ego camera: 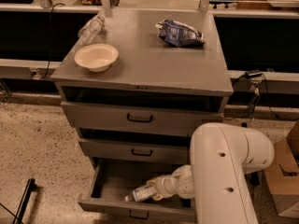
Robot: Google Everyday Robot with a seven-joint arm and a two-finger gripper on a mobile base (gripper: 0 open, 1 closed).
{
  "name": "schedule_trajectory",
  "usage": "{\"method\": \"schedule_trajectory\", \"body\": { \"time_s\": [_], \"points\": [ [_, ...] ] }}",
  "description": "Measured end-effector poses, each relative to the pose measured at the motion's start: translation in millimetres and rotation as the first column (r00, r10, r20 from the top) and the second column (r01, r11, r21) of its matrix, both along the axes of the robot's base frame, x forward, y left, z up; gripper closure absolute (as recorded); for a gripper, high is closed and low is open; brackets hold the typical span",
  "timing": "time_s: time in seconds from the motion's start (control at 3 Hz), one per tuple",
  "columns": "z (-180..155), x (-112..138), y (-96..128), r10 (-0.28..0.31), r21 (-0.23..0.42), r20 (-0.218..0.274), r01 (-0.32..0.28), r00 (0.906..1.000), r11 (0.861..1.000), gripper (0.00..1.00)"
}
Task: Pick blue plastic bottle from bottom drawer and place on counter
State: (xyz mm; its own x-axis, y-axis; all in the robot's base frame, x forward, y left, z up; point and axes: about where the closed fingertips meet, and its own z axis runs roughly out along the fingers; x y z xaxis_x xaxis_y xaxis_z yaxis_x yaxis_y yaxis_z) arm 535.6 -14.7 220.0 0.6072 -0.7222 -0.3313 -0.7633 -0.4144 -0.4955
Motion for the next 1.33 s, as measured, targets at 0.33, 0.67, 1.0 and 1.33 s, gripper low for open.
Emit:
{"method": "schedule_trajectory", "body": {
  "time_s": [0.33,0.67,1.0,1.33],
  "points": [
    [34.3,-1.5,-0.7,0.007,0.113,0.018,-0.009,0.9998,0.994,1.0],
    [78.8,-0.1,0.5,0.011,0.265,0.051,-0.024,0.9987,0.964,1.0],
    [114.5,-3.3,0.0,0.008,0.379,0.09,-0.042,0.9959,0.924,1.0],
    [159.5,-16.7,1.2,0.018,0.496,0.172,-0.102,0.985,0.862,1.0]
  ]
}}
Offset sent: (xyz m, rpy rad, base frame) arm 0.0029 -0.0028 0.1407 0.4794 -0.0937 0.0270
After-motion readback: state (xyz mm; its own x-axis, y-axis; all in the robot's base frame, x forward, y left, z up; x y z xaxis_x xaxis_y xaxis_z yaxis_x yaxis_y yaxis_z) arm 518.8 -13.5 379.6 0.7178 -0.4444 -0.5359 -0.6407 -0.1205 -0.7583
